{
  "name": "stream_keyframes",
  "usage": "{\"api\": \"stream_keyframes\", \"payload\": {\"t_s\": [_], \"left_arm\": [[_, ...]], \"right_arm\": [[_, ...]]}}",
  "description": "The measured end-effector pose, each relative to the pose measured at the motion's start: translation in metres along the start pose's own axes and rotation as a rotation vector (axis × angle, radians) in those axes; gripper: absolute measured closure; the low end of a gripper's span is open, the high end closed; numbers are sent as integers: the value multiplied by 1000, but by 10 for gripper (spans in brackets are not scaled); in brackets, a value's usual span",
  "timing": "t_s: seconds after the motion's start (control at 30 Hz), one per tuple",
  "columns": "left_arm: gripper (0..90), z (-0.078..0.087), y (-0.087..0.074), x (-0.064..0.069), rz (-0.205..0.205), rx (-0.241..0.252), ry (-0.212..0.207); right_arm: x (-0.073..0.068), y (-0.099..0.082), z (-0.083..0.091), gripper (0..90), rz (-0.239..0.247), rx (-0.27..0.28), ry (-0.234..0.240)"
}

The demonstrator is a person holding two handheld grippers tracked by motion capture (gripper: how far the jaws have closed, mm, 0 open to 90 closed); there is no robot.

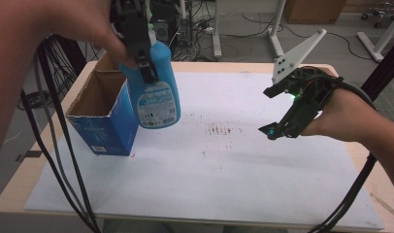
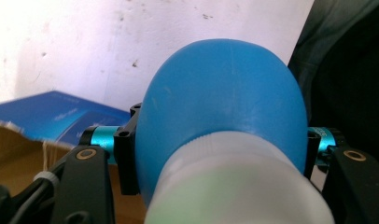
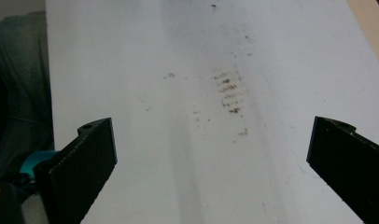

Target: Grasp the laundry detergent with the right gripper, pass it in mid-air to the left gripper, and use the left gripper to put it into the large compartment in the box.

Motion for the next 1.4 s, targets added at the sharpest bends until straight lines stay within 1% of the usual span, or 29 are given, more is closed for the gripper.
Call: {"api": "stream_keyframes", "payload": {"t_s": [0.1, 0.13, 0.17, 0.2, 0.27, 0.3, 0.37, 0.4, 0.43, 0.5, 0.57, 0.63, 0.7, 0.73, 0.77, 0.9, 0.93, 0.97, 1.03, 1.17, 1.2, 1.23, 1.3, 1.37, 1.4], "left_arm": [[380, 14, -10, -8, 100, 22, 21], [380, 20, -15, -11, 155, 27, 34], [380, 23, -17, -13, 186, 31, 44], [380, 28, -22, -16, 227, 26, 64], [380, 34, -28, -19, 297, 24, 88], [380, 38, -33, -21, 343, 30, 105], [380, 42, -39, -25, 401, 38, 118], [380, 45, -43, -27, 438, 58, 129], [380, 47, -46, -30, 468, 79, 135], [380, 53, -56, -37, 522, 83, 132], [380, 56, -63, -41, 576, 98, 141], [380, 58, -70, -45, 639, 106, 154], [380, 59, -76, -49, 710, 98, 172], [380, 58, -78, -50, 727, 93, 180], [380, 58, -80, -51, 753, 85, 191], [380, 53, -89, -58, 833, 59, 229], [380, 53, -89, -58, 833, 59, 229], [380, 49, -93, -62, 850, 45, 236], [380, 45, -97, -65, 859, 34, 235], [380, 31, -102, -72, 850, 24, 209], [380, 31, -102, -72, 850, 24, 209], [380, 21, -104, -75, 826, 15, 180], [380, 11, -105, -78, 780, 12, 163], [380, -1, -106, -79, 685, 1, 151], [380, -8, -106, -80, 648, -9, 147]], "right_arm": [[2, -1, 4, 6, 4, -13, -11], [3, -1, 5, 6, 4, -12, -12], [3, -1, 6, 6, 3, -13, -13], [3, -1, 5, 6, 3, -12, -14], [3, -2, 5, 6, 5, -25, -12], [3, -2, 4, 6, 7, -28, -11], [3, -2, 3, 6, 6, -35, -11], [3, -2, 2, 6, 4, -37, -11], [3, -2, 2, 6, 0, -35, -10], [4, -1, 1, 6, 0, -35, -7], [4, 1, -1, 6, 1, -27, -5], [5, 2, -2, 6, 0, -24, -2], [5, 3, -4, 6, -1, -26, -1], [6, 3, -4, 6, 2, -27, 1], [6, 4, -5, 6, 3, -27, 0], [7, 3, -5, 6, -3, -29, -1], [7, 3, -5, 6, -3, -29, -1], [7, 3, -6, 6, -3, -25, -1], [6, 2, -5, 6, -6, -27, 0], [7, 1, -4, 6, -13, -25, -6], [7, 1, -4, 6, -13, -25, -6], [8, 1, -5, 6, -19, -24, -7], [8, 1, -6, 6, -20, -25, -6], [8, 1, -6, 6, -23, -29, -8], [8, 1, -7, 6, -23, -28, -6]]}}
Point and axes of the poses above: each handheld gripper's, and its own axes: z roughly backward along the jaws, y roughly out of its top, x roughly to its right, the point moved 2 cm from there along -z, roughly forward along the jaws, and after that the axes turned 4 degrees about x, right-handed, at the moved point
